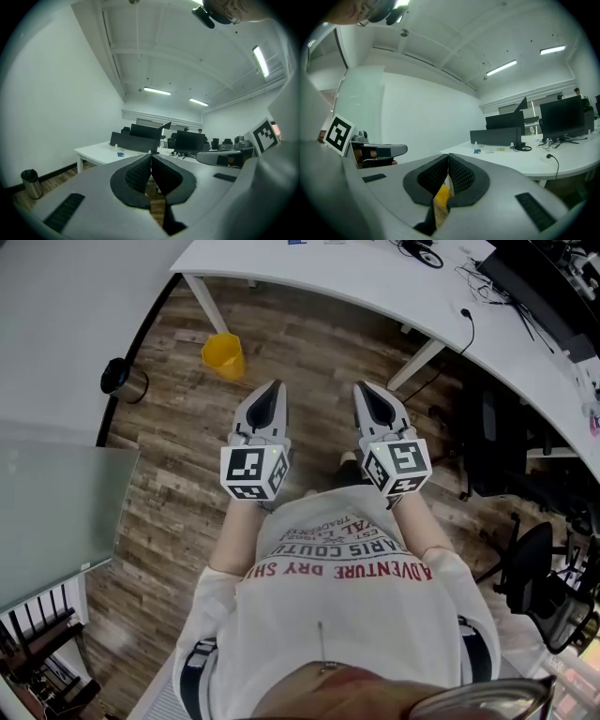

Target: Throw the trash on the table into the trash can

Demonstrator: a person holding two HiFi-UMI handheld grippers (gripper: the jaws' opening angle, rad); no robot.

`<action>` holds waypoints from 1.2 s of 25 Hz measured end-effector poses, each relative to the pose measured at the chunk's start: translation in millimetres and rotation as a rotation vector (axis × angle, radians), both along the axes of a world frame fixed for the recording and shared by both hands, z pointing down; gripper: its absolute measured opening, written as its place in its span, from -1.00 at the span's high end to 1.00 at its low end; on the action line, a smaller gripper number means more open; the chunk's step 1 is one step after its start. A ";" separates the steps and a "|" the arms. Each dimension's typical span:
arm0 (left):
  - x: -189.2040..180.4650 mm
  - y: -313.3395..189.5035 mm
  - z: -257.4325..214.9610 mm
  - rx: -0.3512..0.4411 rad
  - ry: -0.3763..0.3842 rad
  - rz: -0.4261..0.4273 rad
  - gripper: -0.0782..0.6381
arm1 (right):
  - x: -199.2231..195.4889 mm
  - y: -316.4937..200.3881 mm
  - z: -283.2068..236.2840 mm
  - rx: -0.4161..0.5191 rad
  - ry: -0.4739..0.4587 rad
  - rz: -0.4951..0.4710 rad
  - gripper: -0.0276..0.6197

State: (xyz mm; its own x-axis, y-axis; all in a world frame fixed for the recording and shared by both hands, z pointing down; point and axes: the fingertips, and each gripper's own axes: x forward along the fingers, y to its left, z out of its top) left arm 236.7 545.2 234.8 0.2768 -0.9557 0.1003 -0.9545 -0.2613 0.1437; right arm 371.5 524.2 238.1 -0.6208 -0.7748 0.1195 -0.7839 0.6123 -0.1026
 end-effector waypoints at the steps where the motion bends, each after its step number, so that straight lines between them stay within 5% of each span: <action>1: -3.0 -4.0 1.8 -0.002 0.002 -0.005 0.72 | -3.4 -4.3 0.7 0.000 0.003 -0.007 0.84; 8: -18.8 -58.7 6.6 -0.006 -0.013 -0.043 0.72 | -20.3 -64.9 7.0 0.019 0.027 -0.031 0.84; 19: -5.5 -213.9 -6.6 0.010 -0.075 -0.088 0.72 | -2.7 -234.2 0.2 0.001 -0.031 -0.064 0.84; 24: -2.6 -291.4 -15.4 0.049 -0.110 -0.124 0.72 | 1.0 -312.1 1.2 -0.029 -0.063 -0.100 0.84; 30: -8.4 -358.6 3.6 -0.001 -0.077 -0.141 0.72 | -0.9 -369.3 32.2 -0.121 -0.051 -0.111 0.84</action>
